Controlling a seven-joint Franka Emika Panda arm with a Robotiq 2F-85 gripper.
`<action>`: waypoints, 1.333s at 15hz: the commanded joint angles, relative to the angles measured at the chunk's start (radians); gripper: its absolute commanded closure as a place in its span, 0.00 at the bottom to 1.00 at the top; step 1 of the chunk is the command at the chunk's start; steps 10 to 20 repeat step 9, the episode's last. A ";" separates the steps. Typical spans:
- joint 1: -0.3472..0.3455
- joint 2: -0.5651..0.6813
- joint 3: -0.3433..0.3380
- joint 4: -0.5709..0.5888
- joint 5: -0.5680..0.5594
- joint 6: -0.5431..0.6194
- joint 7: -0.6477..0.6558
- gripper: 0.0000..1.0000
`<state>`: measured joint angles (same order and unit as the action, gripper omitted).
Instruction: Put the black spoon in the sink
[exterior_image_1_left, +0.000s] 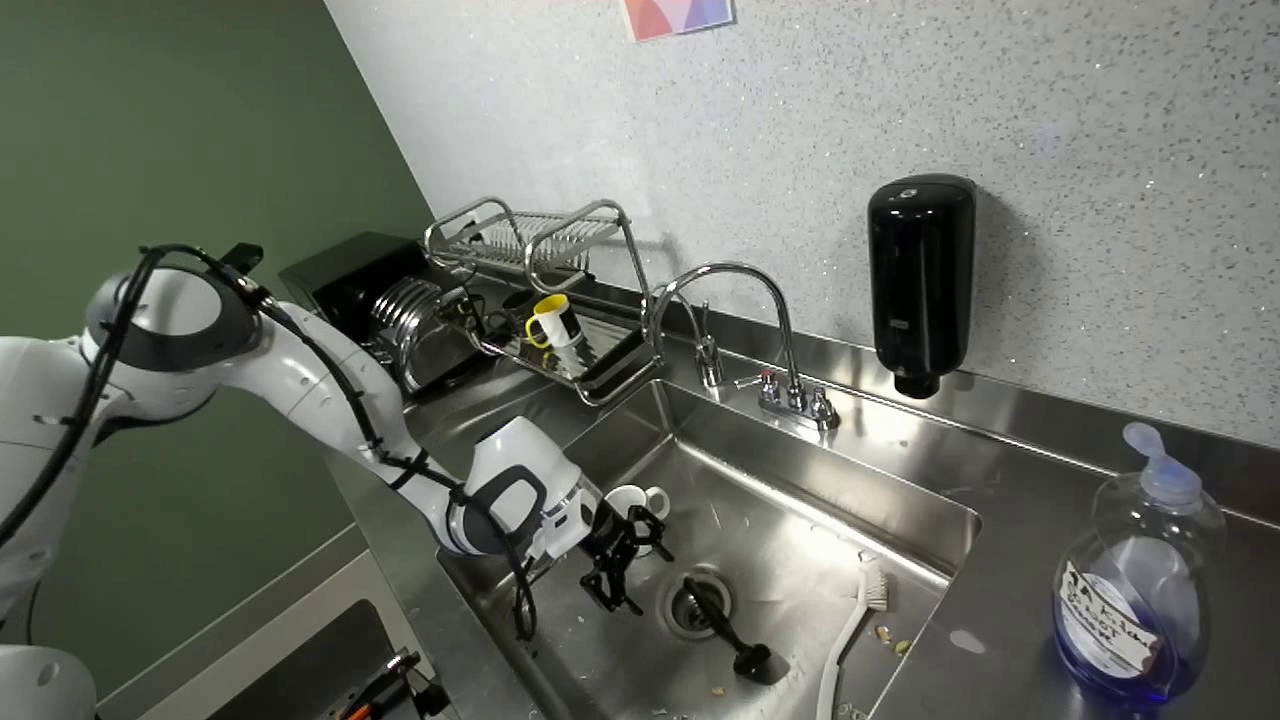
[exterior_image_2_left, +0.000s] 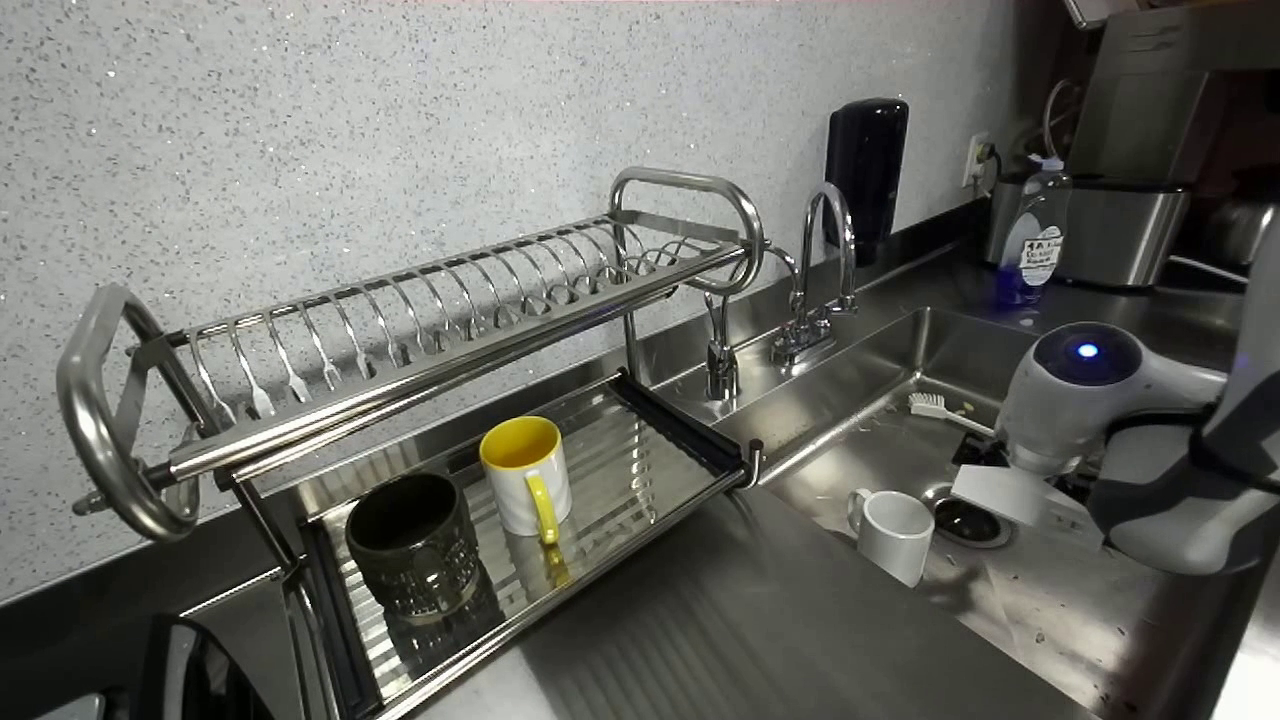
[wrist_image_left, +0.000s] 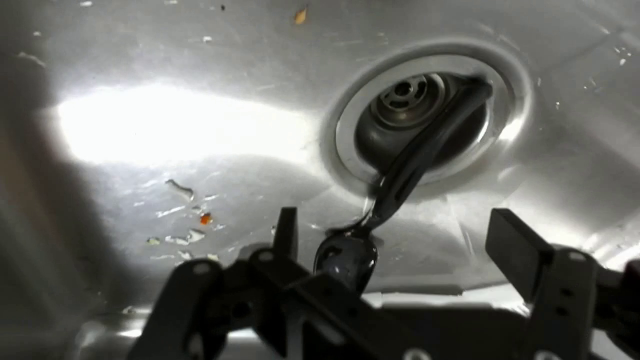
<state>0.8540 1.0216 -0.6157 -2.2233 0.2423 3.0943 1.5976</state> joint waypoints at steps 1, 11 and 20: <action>0.131 -0.181 -0.089 -0.246 0.030 0.103 -0.036 0.00; 0.470 -0.388 -0.373 -0.534 0.202 0.206 -0.161 0.00; 0.470 -0.388 -0.373 -0.534 0.202 0.206 -0.161 0.00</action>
